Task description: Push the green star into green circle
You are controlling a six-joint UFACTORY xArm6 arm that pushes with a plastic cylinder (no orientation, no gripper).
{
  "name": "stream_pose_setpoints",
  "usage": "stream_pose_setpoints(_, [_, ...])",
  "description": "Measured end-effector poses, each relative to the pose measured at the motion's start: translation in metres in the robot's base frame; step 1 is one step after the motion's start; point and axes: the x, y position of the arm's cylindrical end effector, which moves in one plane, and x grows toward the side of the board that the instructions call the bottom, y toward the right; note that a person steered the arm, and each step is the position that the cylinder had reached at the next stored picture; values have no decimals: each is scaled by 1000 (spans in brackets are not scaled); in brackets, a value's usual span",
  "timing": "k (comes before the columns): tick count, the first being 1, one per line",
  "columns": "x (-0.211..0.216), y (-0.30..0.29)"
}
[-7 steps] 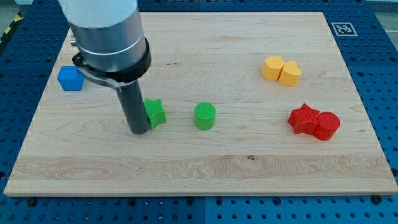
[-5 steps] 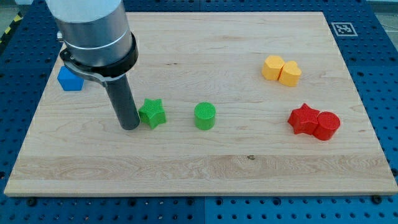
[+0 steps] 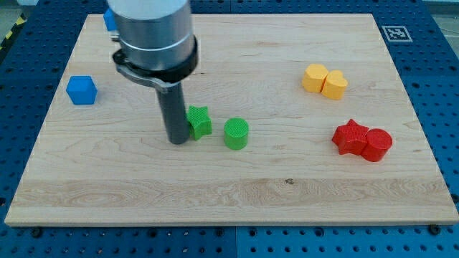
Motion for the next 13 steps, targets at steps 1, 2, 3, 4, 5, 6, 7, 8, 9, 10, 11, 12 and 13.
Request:
stream_pose_setpoints(1, [-20,-14])
stream_pose_setpoints(2, [-29,-8])
stream_pose_setpoints(3, [-16,5])
stream_pose_setpoints(4, [-21,14])
stream_pose_setpoints(5, [-30,15])
stream_pose_setpoints(6, [-32,16])
stream_pose_setpoints(7, [-31,27])
stream_pose_setpoints(8, [-31,38])
stream_pose_setpoints(9, [-31,4])
stream_pose_setpoints(10, [-30,-28])
stream_pose_setpoints(11, [-19,-62])
stream_pose_setpoints(12, [-21,-116])
stream_pose_setpoints(13, [-30,-178])
